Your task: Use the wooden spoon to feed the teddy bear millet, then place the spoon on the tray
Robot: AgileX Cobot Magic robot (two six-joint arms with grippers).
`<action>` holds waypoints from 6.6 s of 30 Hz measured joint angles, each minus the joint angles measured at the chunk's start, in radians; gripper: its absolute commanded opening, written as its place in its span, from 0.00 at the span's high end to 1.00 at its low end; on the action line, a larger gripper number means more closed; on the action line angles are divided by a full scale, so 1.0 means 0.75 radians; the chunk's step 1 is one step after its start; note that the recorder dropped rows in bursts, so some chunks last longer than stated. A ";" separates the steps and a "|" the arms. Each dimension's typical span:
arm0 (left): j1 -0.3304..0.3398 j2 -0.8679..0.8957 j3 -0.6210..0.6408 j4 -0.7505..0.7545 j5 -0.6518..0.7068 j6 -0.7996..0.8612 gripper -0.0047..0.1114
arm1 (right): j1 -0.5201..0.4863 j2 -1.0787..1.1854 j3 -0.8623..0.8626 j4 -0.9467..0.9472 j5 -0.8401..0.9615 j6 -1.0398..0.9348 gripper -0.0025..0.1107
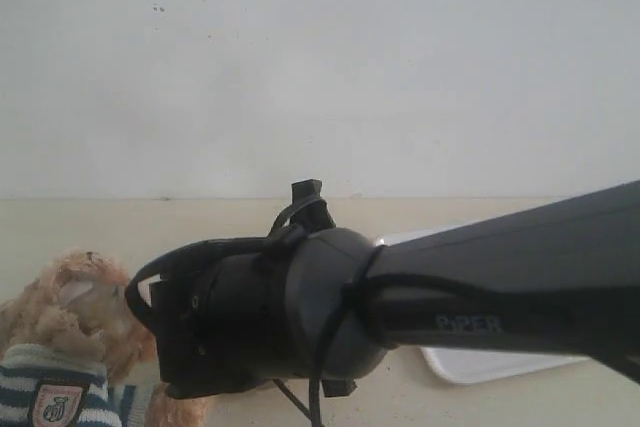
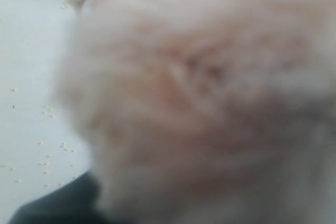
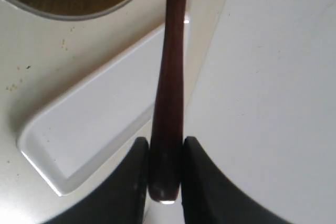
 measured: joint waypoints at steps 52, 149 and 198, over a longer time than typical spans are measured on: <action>0.000 0.000 0.000 0.000 0.000 0.000 0.93 | -0.099 0.066 0.000 0.217 -0.128 0.018 0.95; 0.000 0.000 0.000 0.000 0.000 0.000 0.93 | -0.312 0.019 -0.316 1.177 0.005 -0.175 0.95; 0.000 0.000 0.000 0.000 0.000 0.000 0.93 | -0.076 -0.383 -0.120 1.322 0.013 -0.255 0.95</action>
